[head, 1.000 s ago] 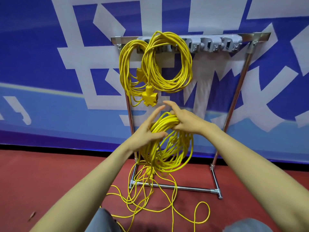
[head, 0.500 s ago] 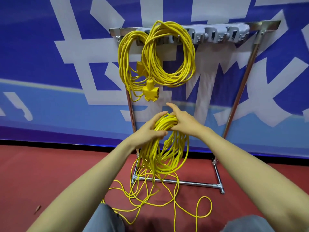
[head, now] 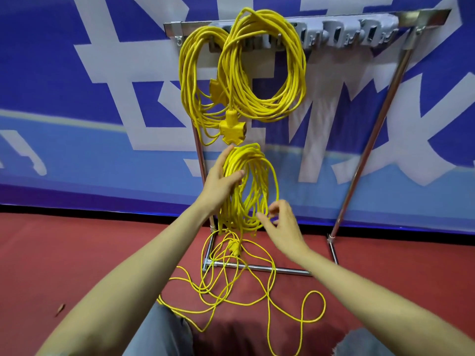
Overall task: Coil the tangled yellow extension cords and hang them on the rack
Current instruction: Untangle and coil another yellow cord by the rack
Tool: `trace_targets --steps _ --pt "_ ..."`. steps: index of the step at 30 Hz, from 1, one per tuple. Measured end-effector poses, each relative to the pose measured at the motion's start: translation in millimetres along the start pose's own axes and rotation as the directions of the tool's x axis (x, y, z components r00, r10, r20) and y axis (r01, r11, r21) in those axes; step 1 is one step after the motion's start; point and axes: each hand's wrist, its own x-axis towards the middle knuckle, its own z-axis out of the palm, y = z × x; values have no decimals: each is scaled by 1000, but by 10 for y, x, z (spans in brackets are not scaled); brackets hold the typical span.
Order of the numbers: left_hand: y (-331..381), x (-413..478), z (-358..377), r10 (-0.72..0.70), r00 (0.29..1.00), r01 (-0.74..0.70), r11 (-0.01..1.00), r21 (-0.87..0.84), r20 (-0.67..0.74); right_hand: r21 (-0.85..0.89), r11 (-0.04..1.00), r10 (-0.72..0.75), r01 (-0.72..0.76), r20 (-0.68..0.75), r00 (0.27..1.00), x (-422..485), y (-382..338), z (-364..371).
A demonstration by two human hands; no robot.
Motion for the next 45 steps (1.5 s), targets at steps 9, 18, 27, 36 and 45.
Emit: trace_targets --steps 9,18,27,36,45 --pt "351 117 -14 68 996 -83 964 -254 -65 -25 977 203 -213 427 881 -59 178 521" --pt "759 151 -216 104 991 -44 846 -531 83 -293 887 434 -356 267 861 189 708 146" --pt "424 -36 -486 7 997 22 914 -405 71 51 833 515 -551 292 806 678 649 -540" --pt "341 -87 -666 22 998 -31 988 -152 -61 -139 697 707 -703 294 643 676 531 -878" --pt "52 -303 -288 175 983 -168 979 112 -52 637 -24 559 -770 647 518 779 -341 -759"
